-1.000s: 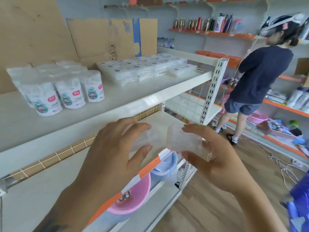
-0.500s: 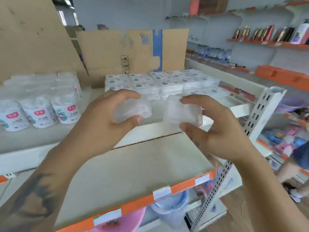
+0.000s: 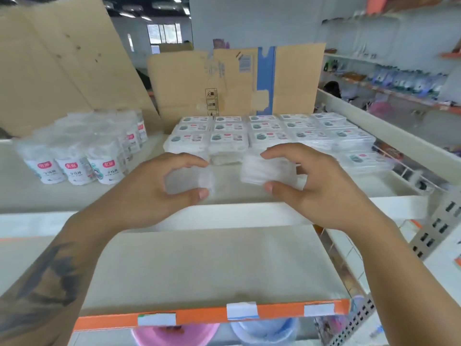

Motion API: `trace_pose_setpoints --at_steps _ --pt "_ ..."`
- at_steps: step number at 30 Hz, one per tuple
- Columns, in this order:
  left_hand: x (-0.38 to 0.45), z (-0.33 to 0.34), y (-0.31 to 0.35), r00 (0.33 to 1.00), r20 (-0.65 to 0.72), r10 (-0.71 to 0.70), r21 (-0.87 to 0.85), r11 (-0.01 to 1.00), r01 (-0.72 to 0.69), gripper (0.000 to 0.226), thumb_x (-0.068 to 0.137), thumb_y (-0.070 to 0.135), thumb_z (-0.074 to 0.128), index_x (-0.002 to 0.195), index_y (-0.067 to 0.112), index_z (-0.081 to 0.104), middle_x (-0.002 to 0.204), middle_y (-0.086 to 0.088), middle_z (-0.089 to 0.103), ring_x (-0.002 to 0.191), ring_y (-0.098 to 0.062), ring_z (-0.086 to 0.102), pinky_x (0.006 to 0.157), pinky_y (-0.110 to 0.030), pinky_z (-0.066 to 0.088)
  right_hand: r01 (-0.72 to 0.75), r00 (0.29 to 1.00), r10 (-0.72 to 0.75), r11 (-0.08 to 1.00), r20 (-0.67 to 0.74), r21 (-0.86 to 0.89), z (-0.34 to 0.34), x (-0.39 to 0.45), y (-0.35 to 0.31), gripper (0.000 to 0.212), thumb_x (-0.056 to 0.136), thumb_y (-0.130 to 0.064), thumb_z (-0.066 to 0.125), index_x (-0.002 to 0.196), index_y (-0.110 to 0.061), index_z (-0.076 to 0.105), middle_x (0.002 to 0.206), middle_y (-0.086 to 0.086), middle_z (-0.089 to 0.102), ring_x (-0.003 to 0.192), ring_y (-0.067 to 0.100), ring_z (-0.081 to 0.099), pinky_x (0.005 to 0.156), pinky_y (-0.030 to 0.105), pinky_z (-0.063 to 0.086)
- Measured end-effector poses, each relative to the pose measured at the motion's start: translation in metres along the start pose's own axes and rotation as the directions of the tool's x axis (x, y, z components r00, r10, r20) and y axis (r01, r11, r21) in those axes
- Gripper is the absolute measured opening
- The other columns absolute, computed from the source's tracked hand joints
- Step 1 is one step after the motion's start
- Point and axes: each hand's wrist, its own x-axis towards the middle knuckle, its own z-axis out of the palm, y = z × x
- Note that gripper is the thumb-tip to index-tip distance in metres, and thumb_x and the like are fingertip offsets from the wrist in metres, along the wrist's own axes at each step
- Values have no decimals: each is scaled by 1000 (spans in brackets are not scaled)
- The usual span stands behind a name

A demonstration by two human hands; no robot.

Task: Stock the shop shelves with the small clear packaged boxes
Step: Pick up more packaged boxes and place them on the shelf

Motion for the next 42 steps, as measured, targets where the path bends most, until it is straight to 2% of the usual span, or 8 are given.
trace_pose_setpoints --at_steps 5,11,19,24,30,34,38,42 --pt "11 8 24 966 -126 226 41 974 -223 54 80 45 81 131 39 63 132 26 60 127 11 49 102 -4 31 -37 999 28 970 39 241 -4 5 -5 32 88 -25 80 116 -34 68 116 -19 68 107 9 64 88 17 49" --pt "41 26 39 900 -96 425 78 904 -419 29 94 32 74 123 31 68 117 19 69 113 -5 63 97 -37 49 -74 994 107 849 -32 524 2 12 -7 27 87 -26 73 109 -12 71 108 7 72 86 47 64 74 54 57" --pt "38 47 39 980 -108 166 -416 888 -196 25 92 31 77 114 25 67 110 11 75 104 -13 72 96 -42 54 -116 985 171 750 -21 652 3 7 -6 46 82 -11 81 124 -9 61 94 20 75 74 29 63 72 40 58" --pt "36 45 39 989 -72 133 -452 879 -151 32 86 43 72 113 26 65 103 10 78 98 -14 72 93 -46 52 -112 986 168 715 -14 690 6 7 -6 51 80 6 76 124 -9 56 93 21 74 70 24 57 68 33 56" --pt "37 43 40 989 15 150 -415 901 -131 16 89 34 78 96 21 73 96 8 78 94 -8 71 84 -18 46 -36 976 180 692 -123 721 8 10 -7 41 75 -9 81 102 -10 50 81 13 72 70 28 51 65 34 48" --pt "36 46 40 986 93 137 -282 954 -105 28 82 52 80 98 30 79 104 19 76 106 -2 69 101 -40 50 7 981 131 714 -144 700 14 7 -12 42 84 -12 80 119 -11 57 87 13 74 73 28 62 71 36 52" --pt "35 46 42 983 99 153 -242 962 -125 34 76 61 79 103 40 78 111 25 74 114 -1 66 103 -47 50 -33 999 34 804 10 594 14 5 -9 48 94 -23 69 139 -32 57 100 14 74 87 46 64 81 60 55" --pt "32 42 44 981 0 195 -376 909 -181 49 73 33 92 116 27 69 103 7 77 102 -13 70 102 -39 49 -49 998 69 766 -6 641 9 4 -8 51 92 -20 71 140 -26 56 103 14 74 85 30 67 71 42 59"
